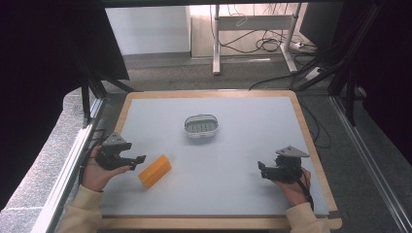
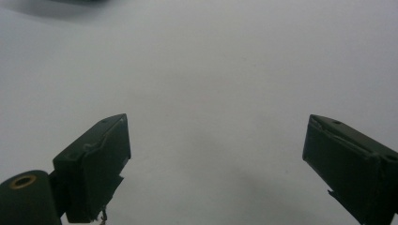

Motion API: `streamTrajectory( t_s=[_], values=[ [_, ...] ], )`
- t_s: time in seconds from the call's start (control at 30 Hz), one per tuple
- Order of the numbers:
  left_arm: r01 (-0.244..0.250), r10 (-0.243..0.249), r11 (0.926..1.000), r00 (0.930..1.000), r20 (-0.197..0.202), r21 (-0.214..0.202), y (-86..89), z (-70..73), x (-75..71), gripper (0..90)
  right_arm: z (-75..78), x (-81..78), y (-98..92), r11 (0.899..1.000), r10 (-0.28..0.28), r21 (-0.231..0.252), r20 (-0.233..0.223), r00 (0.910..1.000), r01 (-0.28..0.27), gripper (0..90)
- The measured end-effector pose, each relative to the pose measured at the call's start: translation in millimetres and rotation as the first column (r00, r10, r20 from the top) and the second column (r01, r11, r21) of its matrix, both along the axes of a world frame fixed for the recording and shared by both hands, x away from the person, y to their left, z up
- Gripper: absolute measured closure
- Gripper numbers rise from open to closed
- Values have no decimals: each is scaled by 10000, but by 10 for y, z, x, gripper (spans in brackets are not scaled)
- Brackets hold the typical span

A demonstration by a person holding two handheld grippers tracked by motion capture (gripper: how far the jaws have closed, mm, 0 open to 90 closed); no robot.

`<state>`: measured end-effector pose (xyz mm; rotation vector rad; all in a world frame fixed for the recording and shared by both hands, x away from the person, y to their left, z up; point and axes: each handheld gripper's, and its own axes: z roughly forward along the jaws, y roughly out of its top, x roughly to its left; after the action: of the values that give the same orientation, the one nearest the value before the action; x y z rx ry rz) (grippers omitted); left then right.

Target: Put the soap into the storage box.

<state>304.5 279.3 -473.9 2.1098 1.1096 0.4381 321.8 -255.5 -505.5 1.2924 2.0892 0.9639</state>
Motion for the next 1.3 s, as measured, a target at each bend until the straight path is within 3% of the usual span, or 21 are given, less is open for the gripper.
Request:
streamTrajectory(
  t_s=[0.17, 0.43, 0.67, 0.93, 1.1, 1.3],
  values=[
    [70, -70, 9999, 10000, -70, 94, -29, -1, 1, 221, 11, -13, -44, 9998, -113, 162, 44, 9999, 112, 100],
    [-119, 119, 9999, 9999, -105, -15, 42, -20, -16, 222, 34, -80, -1, 10000, 9, -60, 345, 9994, -7, 128],
    [-83, 83, 10000, 9998, -163, -11, 48, -24, -10, 222, 17, -70, -16, 9999, -67, -91, 294, 9995, 70, 134],
    [-41, 41, 10000, 10000, -62, -31, 1, 85, -58, 227, 8, -78, -15, 9997, -113, -225, 111, 9999, 115, 138],
    [266, -267, 9996, 9996, -79, -33, -53, 195, -119, 231, 11, -88, -1, 9996, -55, -270, 112, 9999, 58, 141],
    [439, -436, 9990, 9985, -320, 81, -112, 254, -157, 233, 5, -80, -6, 9995, -93, -286, 95, 9999, 96, 142]
  ],
)
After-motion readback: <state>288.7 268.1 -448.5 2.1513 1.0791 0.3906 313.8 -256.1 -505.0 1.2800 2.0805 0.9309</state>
